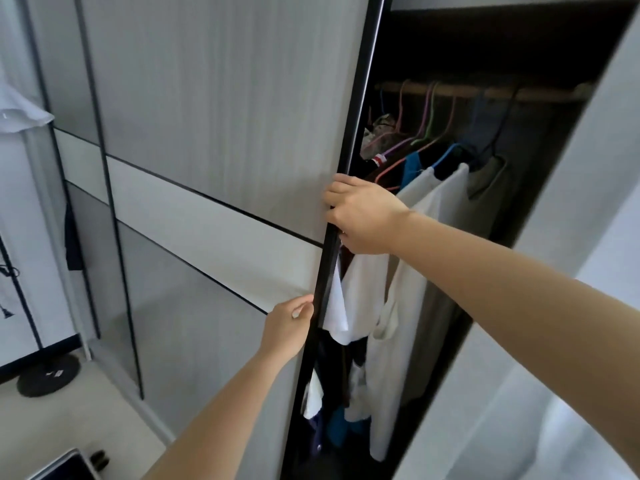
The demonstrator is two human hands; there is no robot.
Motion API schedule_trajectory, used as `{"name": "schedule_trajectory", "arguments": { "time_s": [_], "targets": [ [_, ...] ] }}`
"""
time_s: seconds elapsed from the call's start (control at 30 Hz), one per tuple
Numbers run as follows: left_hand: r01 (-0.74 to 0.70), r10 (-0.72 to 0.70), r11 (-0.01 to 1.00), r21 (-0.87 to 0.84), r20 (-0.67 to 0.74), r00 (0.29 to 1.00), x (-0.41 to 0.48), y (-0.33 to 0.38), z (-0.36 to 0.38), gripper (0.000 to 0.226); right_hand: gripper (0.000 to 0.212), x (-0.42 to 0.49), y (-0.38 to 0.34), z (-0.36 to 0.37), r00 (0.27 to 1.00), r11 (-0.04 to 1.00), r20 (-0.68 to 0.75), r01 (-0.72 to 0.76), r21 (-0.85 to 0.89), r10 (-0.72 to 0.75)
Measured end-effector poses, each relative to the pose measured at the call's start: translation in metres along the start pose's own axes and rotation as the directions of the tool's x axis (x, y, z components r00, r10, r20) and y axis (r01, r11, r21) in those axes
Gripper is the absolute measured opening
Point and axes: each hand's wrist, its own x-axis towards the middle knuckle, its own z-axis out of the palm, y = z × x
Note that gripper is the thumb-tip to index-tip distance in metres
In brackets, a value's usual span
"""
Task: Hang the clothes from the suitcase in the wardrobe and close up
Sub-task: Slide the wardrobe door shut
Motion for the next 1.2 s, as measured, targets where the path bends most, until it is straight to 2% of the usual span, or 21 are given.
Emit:
{"name": "schedule_trajectory", "arguments": {
  "time_s": [0.27,0.43,0.63,0.77,0.93,1.03,1.1,1.2],
  "targets": [
    [0.062,-0.051,0.996,-0.067,0.157,0.986,-0.056,0.026,0.050,0.041,0.036,-0.069,0.002,-0.012,0.994,0.999,0.107,-0.031,0.026,0.028],
    [0.166,-0.127,0.973,-0.162,0.225,0.966,-0.078,0.034,0.075,0.040,0.033,-0.110,0.008,-0.014,0.995,1.000,0.102,-0.022,0.014,0.021],
    [0.172,-0.116,0.972,-0.157,0.312,0.943,-0.103,0.046,0.100,0.040,0.027,-0.138,0.011,-0.019,0.994,0.998,0.095,-0.051,0.040,0.047],
    [0.236,-0.175,0.959,-0.160,0.323,0.930,-0.112,0.054,0.113,0.028,0.021,-0.154,0.010,-0.021,0.992,0.996,0.117,-0.025,-0.084,0.035],
    [0.281,-0.210,0.945,-0.170,0.344,0.915,-0.121,0.061,0.127,0.033,0.011,-0.165,0.004,-0.017,0.985,0.986,0.169,0.003,-0.167,0.025],
    [0.288,-0.219,0.939,-0.186,0.319,0.922,-0.122,0.061,0.135,0.030,0.027,-0.170,0.004,-0.017,0.988,0.984,0.156,0.011,-0.178,0.017],
    [0.278,-0.212,0.942,-0.186,0.310,0.927,-0.124,0.062,0.139,0.037,0.031,-0.170,0.004,-0.017,0.988,0.984,0.157,0.015,-0.180,0.014],
    [0.264,-0.213,0.952,-0.152,0.287,0.934,-0.122,0.057,0.148,0.032,0.031,-0.171,0.002,-0.017,0.984,0.981,0.178,0.026,-0.191,0.009]
  ]
}}
